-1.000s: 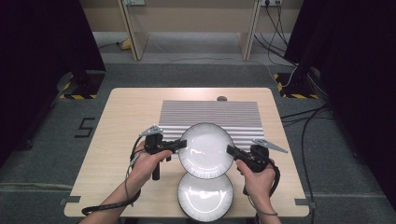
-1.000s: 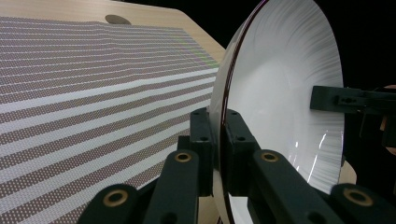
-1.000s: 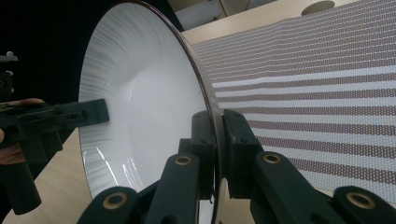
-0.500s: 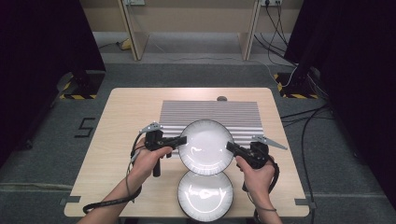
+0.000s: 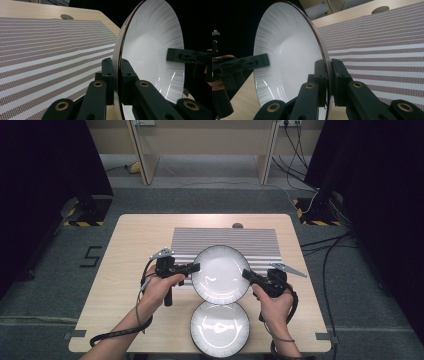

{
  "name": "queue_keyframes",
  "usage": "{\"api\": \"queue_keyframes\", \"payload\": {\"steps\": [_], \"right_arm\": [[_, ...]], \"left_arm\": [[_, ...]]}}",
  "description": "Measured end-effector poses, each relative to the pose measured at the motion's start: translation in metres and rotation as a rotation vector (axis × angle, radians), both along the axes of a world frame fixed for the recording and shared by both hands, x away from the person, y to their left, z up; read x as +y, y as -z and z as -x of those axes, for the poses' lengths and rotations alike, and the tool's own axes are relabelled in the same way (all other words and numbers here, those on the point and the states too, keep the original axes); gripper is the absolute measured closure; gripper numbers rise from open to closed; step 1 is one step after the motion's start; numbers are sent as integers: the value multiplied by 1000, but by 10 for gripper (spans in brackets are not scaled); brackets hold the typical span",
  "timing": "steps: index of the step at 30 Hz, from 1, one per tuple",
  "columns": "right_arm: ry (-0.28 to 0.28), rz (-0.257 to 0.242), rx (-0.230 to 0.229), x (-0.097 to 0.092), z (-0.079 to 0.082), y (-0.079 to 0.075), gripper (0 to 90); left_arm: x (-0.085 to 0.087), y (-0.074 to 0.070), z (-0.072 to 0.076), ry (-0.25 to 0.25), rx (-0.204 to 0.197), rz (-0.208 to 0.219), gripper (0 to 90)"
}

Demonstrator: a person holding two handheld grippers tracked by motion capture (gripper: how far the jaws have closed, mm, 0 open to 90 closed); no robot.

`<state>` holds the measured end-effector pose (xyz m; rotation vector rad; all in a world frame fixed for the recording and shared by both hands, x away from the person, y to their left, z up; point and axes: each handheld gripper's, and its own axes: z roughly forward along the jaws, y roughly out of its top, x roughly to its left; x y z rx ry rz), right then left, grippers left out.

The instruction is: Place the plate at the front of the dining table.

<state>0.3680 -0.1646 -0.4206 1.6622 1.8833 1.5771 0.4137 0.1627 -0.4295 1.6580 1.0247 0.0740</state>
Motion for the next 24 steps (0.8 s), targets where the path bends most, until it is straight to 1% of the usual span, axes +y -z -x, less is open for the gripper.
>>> {"api": "queue_keyframes", "payload": {"steps": [16,22,24], "right_arm": [[12,-2,2,0,-8,-1,839],[15,-8,2,0,-10,-1,840],[17,-2,-2,0,-11,-1,840]], "left_arm": [[-1,-1,-9,-2,-1,-1,840],[-1,-1,-13,-5,1,8,840],[-1,0,-14,-6,2,10,840]]}}
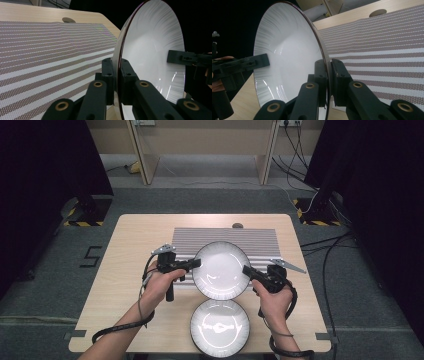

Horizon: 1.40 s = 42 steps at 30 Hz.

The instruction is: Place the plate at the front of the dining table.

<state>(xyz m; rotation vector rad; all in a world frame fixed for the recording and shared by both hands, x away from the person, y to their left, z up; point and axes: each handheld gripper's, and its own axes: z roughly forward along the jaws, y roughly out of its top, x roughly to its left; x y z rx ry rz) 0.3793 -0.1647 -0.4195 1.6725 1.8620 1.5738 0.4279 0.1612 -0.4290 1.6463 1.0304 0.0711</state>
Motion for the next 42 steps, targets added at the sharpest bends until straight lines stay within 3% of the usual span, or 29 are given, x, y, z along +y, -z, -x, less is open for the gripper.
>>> {"api": "queue_keyframes", "payload": {"steps": [42], "right_arm": [[18,-17,-5,0,-27,-4,840]], "left_arm": [[-2,-5,-24,-34,0,13,839]]}}
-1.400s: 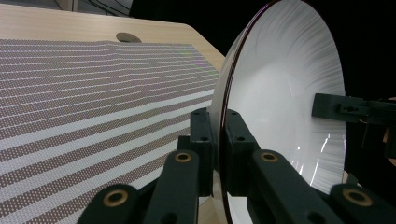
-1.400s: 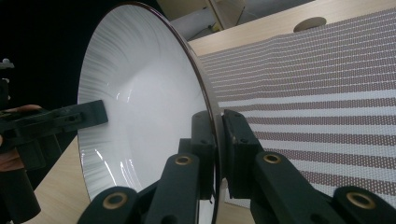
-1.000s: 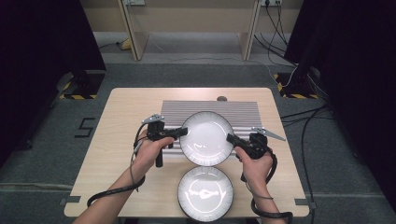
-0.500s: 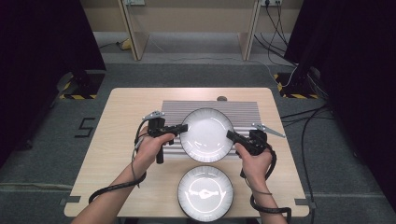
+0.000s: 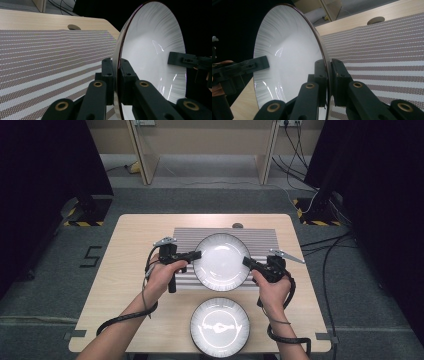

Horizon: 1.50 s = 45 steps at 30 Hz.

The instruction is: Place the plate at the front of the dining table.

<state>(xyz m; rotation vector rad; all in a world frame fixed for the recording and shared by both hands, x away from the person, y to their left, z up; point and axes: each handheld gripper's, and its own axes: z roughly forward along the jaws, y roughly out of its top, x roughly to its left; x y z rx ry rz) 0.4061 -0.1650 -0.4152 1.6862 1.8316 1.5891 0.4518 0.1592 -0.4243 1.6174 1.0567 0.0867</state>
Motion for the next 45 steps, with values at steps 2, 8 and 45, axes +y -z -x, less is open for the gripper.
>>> {"api": "queue_keyframes", "payload": {"steps": [2,8,45], "right_arm": [[1,4,-3,1,-2,-1,841],[0,7,-3,2,-5,-3,841],[22,24,6,0,-28,2,838]], "left_arm": [[1,0,-2,-3,1,1,840],[1,0,-4,-8,1,3,839],[-5,7,-29,-25,29,7,837]]}}
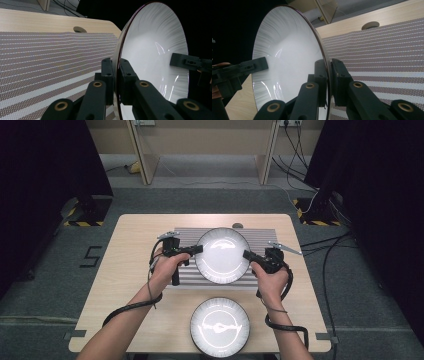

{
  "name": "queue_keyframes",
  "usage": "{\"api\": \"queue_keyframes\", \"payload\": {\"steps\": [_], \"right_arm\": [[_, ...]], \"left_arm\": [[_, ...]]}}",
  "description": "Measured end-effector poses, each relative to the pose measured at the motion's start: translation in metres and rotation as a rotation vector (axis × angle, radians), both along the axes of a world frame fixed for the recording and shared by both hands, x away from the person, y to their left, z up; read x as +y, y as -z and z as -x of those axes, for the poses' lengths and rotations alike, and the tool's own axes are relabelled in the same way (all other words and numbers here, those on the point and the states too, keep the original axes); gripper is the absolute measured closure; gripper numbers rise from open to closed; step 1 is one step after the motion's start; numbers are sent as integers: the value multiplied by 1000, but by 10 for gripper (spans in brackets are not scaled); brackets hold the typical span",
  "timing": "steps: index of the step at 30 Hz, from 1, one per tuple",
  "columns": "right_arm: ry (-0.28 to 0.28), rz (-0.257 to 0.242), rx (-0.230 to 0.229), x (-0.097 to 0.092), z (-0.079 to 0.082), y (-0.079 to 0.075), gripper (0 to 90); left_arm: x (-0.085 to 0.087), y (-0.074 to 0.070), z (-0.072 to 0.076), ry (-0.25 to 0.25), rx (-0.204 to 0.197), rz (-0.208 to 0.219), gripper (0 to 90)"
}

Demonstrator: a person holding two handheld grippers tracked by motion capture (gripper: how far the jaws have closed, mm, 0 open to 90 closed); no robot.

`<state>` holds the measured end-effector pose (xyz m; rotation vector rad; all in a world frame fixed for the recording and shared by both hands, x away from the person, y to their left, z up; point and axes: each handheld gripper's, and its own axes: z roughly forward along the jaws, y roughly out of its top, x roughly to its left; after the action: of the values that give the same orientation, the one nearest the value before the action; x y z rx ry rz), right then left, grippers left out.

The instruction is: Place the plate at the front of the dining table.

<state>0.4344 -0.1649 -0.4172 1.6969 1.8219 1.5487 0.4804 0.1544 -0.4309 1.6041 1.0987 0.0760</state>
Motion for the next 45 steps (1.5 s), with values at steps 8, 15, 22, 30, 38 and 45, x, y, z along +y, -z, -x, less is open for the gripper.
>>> {"api": "queue_keyframes", "payload": {"steps": [8,15,22,30,38,45], "right_arm": [[6,-4,7,0,-3,0,838],[8,-4,5,0,-6,0,837],[10,-2,8,0,-11,0,836],[19,8,8,1,-17,2,835],[26,16,19,2,-22,4,835],[30,22,22,1,-27,8,836]], "left_arm": [[-1,0,-4,-2,2,-1,837],[-1,-2,-6,-8,2,0,837],[-2,-1,-11,-14,4,-3,837],[-2,3,-16,-21,16,0,836],[-4,9,-21,-27,33,4,834],[-5,13,-25,-31,44,-1,832]]}}
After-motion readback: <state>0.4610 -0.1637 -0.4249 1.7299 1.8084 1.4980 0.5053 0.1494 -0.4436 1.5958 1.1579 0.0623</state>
